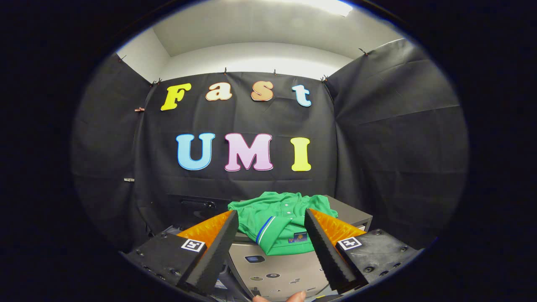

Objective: Put the clothes into the washing machine and then close the washing machine lid.

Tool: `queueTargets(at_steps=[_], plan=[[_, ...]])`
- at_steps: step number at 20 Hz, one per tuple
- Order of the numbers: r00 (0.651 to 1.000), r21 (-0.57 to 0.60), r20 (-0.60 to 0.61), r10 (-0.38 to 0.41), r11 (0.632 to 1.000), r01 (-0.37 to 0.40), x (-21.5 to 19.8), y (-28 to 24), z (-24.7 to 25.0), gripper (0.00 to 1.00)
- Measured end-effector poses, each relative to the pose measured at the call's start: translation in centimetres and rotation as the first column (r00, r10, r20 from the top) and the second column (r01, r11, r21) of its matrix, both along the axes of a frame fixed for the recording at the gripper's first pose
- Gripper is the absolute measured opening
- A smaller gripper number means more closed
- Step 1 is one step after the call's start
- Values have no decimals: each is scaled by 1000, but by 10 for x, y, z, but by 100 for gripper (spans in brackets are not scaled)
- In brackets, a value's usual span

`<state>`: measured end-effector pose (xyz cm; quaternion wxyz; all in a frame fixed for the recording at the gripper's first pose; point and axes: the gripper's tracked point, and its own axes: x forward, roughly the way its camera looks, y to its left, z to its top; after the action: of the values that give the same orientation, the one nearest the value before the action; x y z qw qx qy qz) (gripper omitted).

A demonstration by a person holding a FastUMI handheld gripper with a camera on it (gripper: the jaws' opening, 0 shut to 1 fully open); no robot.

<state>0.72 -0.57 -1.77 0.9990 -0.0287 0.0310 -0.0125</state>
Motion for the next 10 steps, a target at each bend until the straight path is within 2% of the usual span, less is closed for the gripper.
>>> queueTargets(at_steps=[10], plan=[[1000,13,-8,12,1000,-12,4,3,4,99]])
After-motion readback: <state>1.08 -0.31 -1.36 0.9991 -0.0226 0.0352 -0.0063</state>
